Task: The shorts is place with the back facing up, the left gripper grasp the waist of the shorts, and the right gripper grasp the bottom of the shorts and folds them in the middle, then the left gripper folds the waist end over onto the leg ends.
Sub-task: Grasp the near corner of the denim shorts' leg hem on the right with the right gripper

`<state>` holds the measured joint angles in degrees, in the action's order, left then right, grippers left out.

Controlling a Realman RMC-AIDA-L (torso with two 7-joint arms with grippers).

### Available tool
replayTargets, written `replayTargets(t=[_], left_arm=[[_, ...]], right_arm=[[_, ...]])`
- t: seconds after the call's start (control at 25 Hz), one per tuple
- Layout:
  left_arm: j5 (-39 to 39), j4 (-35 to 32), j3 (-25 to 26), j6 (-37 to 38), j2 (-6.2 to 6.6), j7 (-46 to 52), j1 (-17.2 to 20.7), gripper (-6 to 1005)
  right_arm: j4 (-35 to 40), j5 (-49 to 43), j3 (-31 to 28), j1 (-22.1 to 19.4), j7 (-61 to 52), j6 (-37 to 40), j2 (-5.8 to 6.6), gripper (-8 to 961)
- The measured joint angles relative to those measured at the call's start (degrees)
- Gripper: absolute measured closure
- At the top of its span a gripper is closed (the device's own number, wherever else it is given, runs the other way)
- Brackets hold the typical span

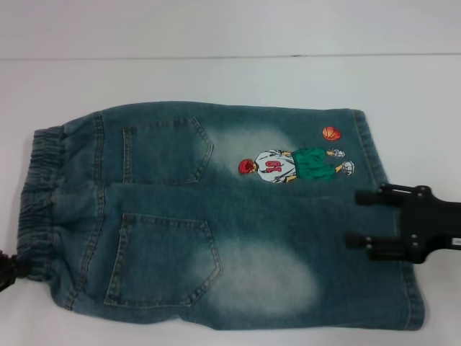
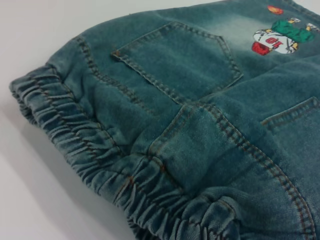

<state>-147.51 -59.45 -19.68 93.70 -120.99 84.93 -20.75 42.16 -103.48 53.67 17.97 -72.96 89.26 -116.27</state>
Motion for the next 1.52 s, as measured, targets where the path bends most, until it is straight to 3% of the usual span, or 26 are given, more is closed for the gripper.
replayTargets(t=[0.24, 0.4, 0.56, 0.76, 1.08, 1.52], left_arm=[[-0.33, 0.27, 0.0, -0.49, -0.25, -0.44, -0.3, 947], [-0.32, 0.34, 0.0, -0.54, -0.25, -0.63, -0.32, 945], [-0.37, 0.48, 0.0, -0.55, -0.3, -0.88, -0.33, 942], [-0.42, 0.73, 0.0, -1.41, -0.51, -0.99, -0.12, 938], [-0.57, 0.93, 0.0, -2.03, -0.63, -1.0, 0.08, 932], [-0.58, 1.67, -0.14, -3.5, -0.73, -1.2, -0.11, 924]], right_arm=[[12.81, -17.77, -6.32, 2.95, -16.63, 9.65, 0.7, 105], [15.26, -28.75, -10.63, 7.74, -22.76, 19.43, 1.75, 104], [16.39, -38.68, -12.1, 11.55, -26.78, 22.68, 1.94, 104], [16.06, -47.68, -10.62, 14.34, -30.04, 23.37, 0.97, 104], [15.85, -49.06, -4.96, 14.23, -33.97, 23.21, 0.21, 104], [15.69, -53.51, -3.43, 14.33, -35.39, 21.19, -2.88, 105]])
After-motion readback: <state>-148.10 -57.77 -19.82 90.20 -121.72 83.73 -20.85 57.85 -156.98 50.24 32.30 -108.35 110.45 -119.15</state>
